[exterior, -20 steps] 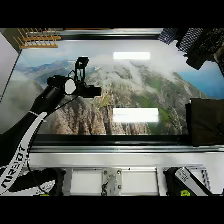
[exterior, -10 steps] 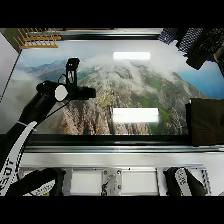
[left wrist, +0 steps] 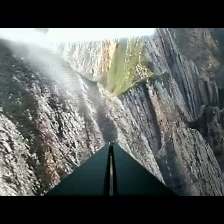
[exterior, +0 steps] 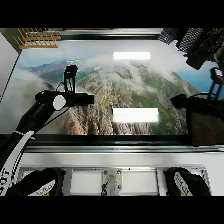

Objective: Fold the clothes and pants, and hang the long-sleeved shirts on hangers.

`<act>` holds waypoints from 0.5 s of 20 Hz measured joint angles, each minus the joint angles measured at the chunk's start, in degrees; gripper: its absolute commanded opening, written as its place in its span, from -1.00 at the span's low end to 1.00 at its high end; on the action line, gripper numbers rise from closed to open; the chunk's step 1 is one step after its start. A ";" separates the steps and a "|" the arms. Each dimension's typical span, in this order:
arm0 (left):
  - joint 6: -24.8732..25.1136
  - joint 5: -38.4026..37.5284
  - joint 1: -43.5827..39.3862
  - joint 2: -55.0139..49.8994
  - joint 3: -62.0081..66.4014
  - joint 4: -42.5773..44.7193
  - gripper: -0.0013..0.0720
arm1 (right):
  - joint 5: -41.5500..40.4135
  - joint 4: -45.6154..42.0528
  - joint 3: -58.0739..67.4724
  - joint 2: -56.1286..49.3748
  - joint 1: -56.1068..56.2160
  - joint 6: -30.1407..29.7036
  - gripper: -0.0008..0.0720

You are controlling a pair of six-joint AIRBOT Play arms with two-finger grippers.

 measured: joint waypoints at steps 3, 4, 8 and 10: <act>0.00 0.35 0.00 0.09 -0.17 0.00 -0.94 | -0.11 1.44 0.00 -1.84 6.08 -0.79 0.09; 0.00 0.48 0.00 0.11 -0.22 0.00 -0.94 | -0.15 1.66 0.00 -2.36 7.39 -0.87 -0.36; 0.00 0.61 0.00 0.11 -0.24 0.00 -0.94 | -0.33 2.27 0.00 -3.39 9.77 -1.11 -0.97; -0.02 0.63 0.00 0.11 -0.24 0.00 -0.94 | -0.31 2.32 0.00 -3.58 10.19 -1.27 -0.97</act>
